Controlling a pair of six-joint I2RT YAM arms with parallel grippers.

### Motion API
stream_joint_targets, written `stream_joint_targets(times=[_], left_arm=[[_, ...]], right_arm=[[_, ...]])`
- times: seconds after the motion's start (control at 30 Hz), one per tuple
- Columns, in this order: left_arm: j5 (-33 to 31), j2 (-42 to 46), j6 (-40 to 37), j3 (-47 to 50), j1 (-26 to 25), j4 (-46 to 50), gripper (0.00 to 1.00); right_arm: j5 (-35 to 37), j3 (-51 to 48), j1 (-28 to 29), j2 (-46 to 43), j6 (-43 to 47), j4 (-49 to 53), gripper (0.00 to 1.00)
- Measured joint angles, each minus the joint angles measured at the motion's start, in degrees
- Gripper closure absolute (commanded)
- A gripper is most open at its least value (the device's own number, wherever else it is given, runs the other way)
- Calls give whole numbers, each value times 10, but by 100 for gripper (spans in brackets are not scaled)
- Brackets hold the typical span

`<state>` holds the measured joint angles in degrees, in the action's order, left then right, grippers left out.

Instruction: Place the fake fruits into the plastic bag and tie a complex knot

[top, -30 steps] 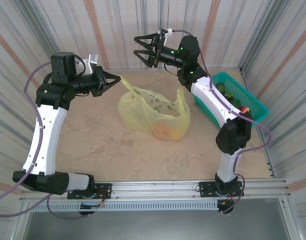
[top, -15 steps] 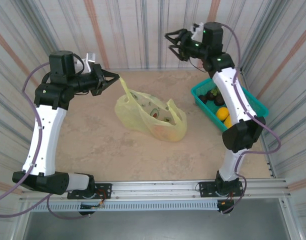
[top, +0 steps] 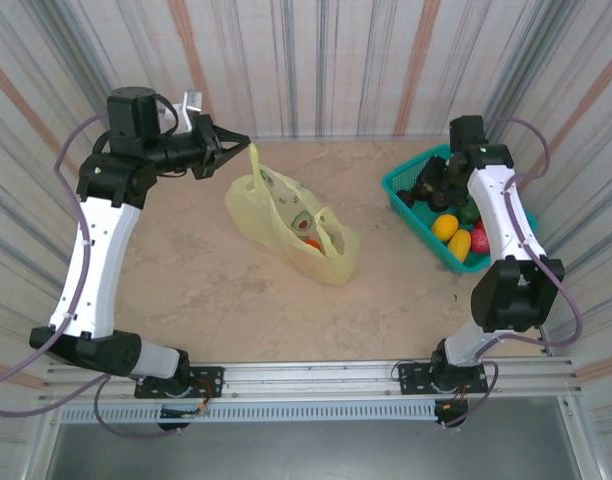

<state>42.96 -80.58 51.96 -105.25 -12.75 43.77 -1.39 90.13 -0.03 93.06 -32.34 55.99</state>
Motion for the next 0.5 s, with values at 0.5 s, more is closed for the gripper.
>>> stream_joint_targets(times=[0.5], left_arm=[[-7,-27,-2,-2,-4,14,100]], right_arm=[[46,-34,-46,109,78,-4,19]])
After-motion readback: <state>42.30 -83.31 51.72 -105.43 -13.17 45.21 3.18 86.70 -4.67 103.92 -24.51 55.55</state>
